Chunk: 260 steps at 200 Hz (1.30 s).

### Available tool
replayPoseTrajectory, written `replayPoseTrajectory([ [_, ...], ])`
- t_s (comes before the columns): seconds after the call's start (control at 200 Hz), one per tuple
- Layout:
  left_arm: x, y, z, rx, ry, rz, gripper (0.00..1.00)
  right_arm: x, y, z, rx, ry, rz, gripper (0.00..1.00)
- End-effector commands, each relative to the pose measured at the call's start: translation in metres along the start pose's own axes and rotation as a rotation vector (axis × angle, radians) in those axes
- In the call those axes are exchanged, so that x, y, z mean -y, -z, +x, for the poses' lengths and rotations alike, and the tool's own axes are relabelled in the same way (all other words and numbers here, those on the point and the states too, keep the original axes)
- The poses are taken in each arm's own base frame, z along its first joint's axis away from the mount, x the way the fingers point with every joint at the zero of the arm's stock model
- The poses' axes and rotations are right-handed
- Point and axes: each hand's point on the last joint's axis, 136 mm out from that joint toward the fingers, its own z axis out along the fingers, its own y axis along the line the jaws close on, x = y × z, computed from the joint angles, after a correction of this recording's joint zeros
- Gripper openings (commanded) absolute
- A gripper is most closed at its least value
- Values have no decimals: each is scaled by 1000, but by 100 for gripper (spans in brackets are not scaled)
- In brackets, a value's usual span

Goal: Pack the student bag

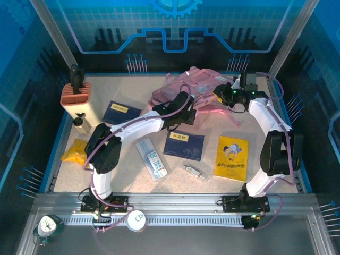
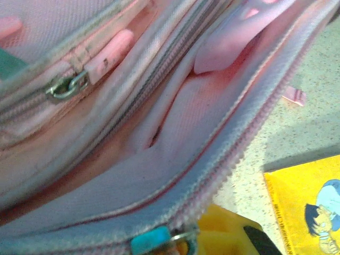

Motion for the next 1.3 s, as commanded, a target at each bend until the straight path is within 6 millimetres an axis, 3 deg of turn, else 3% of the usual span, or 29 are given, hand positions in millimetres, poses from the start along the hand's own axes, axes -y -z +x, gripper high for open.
replayPoseTrajectory([
  [0.0, 17, 5, -10, 11, 34, 34, 0, -3, 21, -1, 33, 30, 4, 51],
  [0.13, 23, 6, -13, 19, 44, 64, 0, 10, 33, 25, -32, -33, -13, 61],
  [0.26, 24, 7, -13, 24, 23, 66, 0, 7, 43, 63, -94, -92, -60, 72],
  [0.345, 23, 8, -14, 31, 21, 66, 0, 4, 38, 89, -119, -133, -82, 77],
  [0.43, 26, 10, -15, 35, 21, 75, 0, 2, 27, 102, -134, -189, -104, 77],
  [0.54, 30, 13, -17, 39, 17, 86, 0, -6, 15, 104, -130, -218, -117, 76],
  [0.715, 33, 17, -18, 43, 10, 93, 0, 7, -10, 92, -83, -336, -99, 71],
  [0.856, 38, 18, -18, 33, -2, 107, 0, 8, -30, 84, -76, -297, -69, 68],
  [0.916, 39, 18, -18, 25, -10, 108, 0, 13, -36, 83, -69, -294, -57, 62],
  [1.071, 34, 25, -17, 21, -45, 88, 0, 20, -42, 78, -71, -257, -44, 35],
  [1.181, 24, 37, -13, 5, -92, 38, 0, 23, -31, 73, -69, -197, -22, 12],
  [1.296, 4, 51, 0, -20, -177, -9, 0, 20, -14, 63, -65, -148, -52, 0],
])
